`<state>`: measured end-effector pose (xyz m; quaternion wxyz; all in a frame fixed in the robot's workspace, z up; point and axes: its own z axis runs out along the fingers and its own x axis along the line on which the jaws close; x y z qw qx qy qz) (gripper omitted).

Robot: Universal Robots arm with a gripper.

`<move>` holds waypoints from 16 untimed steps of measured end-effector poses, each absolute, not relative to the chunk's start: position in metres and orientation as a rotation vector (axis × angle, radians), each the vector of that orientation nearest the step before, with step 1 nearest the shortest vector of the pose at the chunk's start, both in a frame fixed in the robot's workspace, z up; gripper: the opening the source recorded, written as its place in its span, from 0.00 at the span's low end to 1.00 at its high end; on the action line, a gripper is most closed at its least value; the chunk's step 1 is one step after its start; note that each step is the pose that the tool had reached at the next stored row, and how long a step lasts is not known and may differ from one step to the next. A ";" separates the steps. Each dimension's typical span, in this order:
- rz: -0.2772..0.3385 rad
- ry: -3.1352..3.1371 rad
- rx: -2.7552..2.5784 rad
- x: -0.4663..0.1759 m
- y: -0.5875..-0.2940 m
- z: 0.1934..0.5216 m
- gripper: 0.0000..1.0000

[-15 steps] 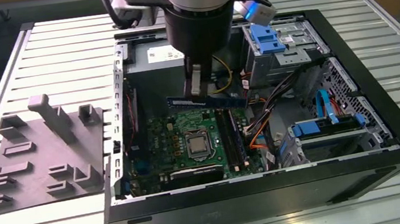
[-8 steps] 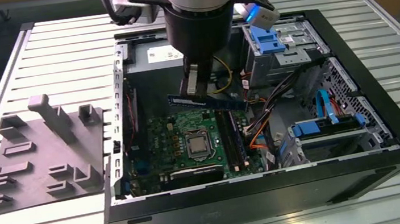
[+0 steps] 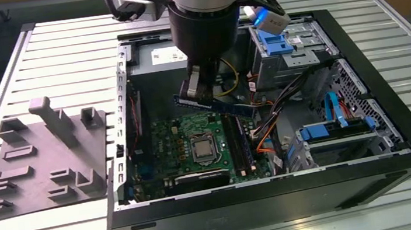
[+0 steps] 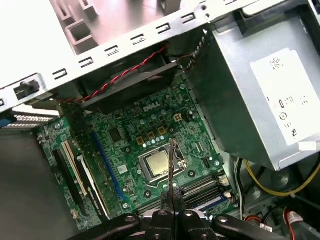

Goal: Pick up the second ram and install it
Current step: 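Insert the second ram into the second slot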

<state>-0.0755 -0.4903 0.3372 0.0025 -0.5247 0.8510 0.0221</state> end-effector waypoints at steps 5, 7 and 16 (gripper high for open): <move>0.069 2.723 -1.552 -0.076 -0.490 0.337 0.11; 0.069 2.746 -1.510 -0.076 -0.490 0.337 0.11; 0.068 2.855 -1.283 -0.076 -0.490 0.336 0.11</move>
